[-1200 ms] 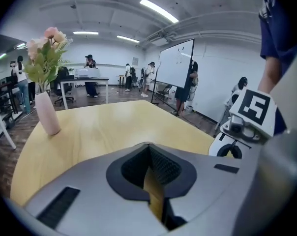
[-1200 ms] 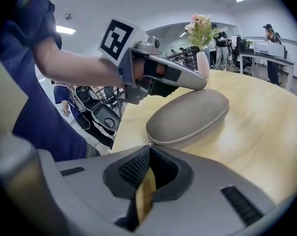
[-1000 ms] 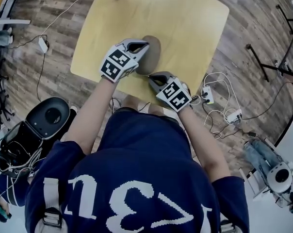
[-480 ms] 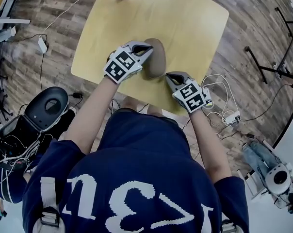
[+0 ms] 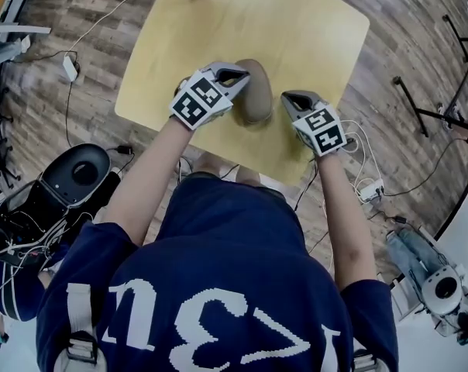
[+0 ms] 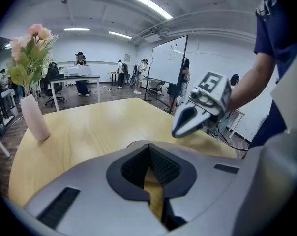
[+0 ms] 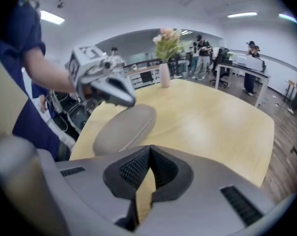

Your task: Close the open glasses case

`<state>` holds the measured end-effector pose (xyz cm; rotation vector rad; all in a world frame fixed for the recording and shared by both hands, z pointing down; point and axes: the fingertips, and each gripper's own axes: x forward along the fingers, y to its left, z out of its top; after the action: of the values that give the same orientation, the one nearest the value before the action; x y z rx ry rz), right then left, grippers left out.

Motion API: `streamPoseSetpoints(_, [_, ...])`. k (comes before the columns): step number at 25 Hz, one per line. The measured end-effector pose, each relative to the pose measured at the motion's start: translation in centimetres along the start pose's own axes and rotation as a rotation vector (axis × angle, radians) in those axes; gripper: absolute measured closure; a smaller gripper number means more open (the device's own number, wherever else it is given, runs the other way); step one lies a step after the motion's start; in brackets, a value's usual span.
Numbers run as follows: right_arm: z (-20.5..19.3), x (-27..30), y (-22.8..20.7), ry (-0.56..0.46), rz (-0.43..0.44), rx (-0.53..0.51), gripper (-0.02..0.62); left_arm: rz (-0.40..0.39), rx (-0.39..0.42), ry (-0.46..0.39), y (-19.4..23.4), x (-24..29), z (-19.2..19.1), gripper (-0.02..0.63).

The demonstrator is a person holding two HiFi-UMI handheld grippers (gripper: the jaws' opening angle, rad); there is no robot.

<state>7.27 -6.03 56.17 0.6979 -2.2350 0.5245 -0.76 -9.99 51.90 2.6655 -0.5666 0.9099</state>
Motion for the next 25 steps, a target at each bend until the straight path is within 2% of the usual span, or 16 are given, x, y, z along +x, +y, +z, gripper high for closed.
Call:
streamPoseSetpoints(1, [1.2,0.2,-1.6,-0.017,-0.017,0.007,0.572,-0.009,0.005,0.001,-0.1,0.0,0.0,0.594])
streamPoseSetpoints(3, [3.6,0.8,-3.5,-0.013,-0.011,-0.047,0.572,-0.018,0.012,0.001,-0.4,0.0,-0.2,0.594])
streamPoseSetpoints(7, [5.5,0.8,-3.2,-0.004,0.06,-0.119,0.572,0.003,-0.003,-0.005,-0.5,0.2,-0.2,0.594])
streamPoseSetpoints(10, [3.6,0.7,-1.0,0.015,0.147,-0.134,0.569,0.008,0.001,0.004,0.0,0.3,0.0,0.594])
streamPoseSetpoints(13, [0.1,0.7,1.6,0.08,0.224,-0.183,0.559,0.004,-0.001,-0.008,0.4,0.1,0.0,0.594])
streamPoseSetpoints(15, [-1.6,0.6,3.2,0.126,0.263,-0.216,0.464,-0.004,-0.014,-0.028,0.4,0.0,-0.1,0.594])
streamPoseSetpoints(16, [-2.1,0.6,3.9,0.141,0.278,-0.238,0.454,-0.006,-0.021,-0.037,0.4,-0.1,-0.1,0.594])
streamPoseSetpoints(21, [-2.6,1.1,5.3,0.187,0.299,-0.406,0.458,-0.009,-0.027,-0.039,0.1,0.0,-0.1,0.594])
streamPoseSetpoints(25, [-2.5,0.5,5.6,0.199,0.349,-0.396,0.523,-0.003,-0.032,-0.038,0.2,0.1,0.1,0.594])
